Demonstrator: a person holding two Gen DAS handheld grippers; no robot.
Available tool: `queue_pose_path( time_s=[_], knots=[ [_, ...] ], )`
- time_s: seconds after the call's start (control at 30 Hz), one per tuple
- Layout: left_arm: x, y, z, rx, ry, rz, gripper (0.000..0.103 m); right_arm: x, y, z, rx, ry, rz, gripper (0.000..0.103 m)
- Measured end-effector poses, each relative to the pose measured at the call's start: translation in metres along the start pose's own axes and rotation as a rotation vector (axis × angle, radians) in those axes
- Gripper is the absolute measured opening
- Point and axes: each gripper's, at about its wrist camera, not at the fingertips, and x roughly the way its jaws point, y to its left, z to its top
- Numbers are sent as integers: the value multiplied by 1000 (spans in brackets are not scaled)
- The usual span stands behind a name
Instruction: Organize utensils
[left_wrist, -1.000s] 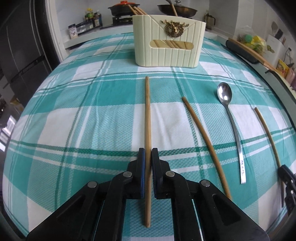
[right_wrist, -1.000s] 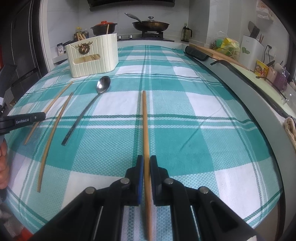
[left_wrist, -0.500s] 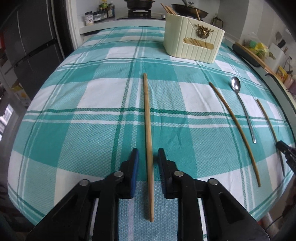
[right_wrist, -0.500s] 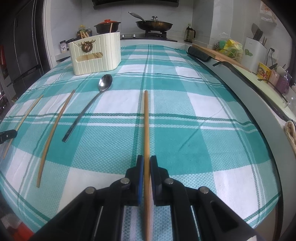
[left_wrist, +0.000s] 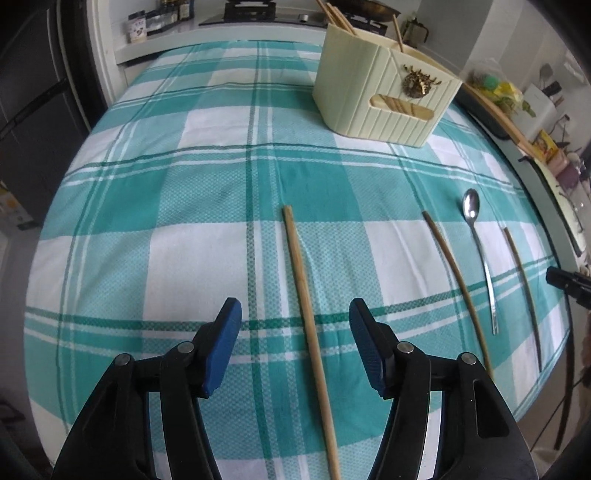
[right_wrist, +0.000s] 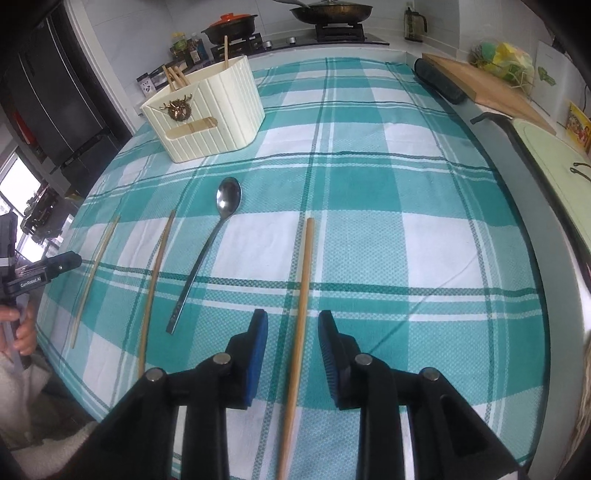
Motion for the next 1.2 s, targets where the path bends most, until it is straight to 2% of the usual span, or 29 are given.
queue_pose_path(
  time_s=[0.2,0.3,0.43,0.47,0.5,0.57,0.6,0.63,0.67,0.77,0.87,1.2],
  knots=[
    [28,-2,20,43,67,54,63,39,6,27,-60,86,-36,29],
    [37,-2,28,62,84,84,62,61,12,34,-101,125,-85,29],
    [46,-6,43,92,100,113,60,75,16,45,-135,126,-118,29],
    [47,-8,47,97,104,114,57,77,16,50,-136,129,-117,29],
    [49,-10,51,103,106,115,49,80,16,54,-136,130,-113,29],
    [51,-13,58,107,105,122,31,85,16,63,-139,131,-110,28],
    [52,-14,61,107,102,125,10,87,17,68,-138,130,-111,24],
    [53,-14,64,100,103,110,6,89,17,72,-140,127,-116,18],
    [53,-13,65,86,94,105,5,91,17,76,-142,125,-118,8],
    [47,-14,64,58,46,94,5,95,11,85,-107,111,-96,7],
    [24,-13,65,29,-24,70,5,85,6,88,-67,60,-62,7],
    [-100,-23,75,15,-292,-25,5,-29,24,95,-65,-222,-10,7]
  ],
)
